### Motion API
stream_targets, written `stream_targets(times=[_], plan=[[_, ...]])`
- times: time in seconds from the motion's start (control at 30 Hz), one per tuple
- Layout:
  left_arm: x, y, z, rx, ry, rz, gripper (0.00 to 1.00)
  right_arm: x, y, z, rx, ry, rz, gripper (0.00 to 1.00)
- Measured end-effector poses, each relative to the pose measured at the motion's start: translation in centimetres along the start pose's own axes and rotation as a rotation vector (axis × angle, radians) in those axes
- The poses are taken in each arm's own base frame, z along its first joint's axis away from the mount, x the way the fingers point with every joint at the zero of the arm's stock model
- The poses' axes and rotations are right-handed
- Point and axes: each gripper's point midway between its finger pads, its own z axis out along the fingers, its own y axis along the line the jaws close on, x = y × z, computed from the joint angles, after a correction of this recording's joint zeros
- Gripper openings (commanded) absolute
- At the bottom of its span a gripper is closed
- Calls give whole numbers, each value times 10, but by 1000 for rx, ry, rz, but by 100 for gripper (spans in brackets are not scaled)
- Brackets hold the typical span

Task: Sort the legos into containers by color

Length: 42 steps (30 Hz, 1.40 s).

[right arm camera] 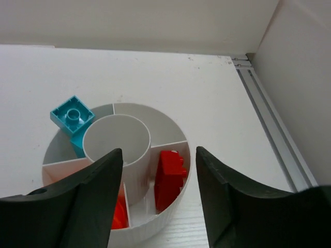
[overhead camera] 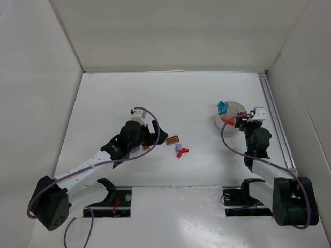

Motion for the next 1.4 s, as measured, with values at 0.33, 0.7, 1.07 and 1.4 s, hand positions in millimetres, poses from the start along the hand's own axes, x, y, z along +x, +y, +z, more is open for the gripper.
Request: stream_targets(times=[0.33,0.7,1.07,1.4], plan=[[-2,-3,-4,12,-6,-3,100,-58,-3,-24,-27,-93,-93,86],[2,-1,-23,-7,3,-82,100,-39,145,-51,-749,174,-477,92],[15,14,-37,-51,14,-109,100,92,267,-159,-1383,482,-793,84],[20,19,-38,-66,24,-111,100,108,272,-142,-1339,528,-826,66]])
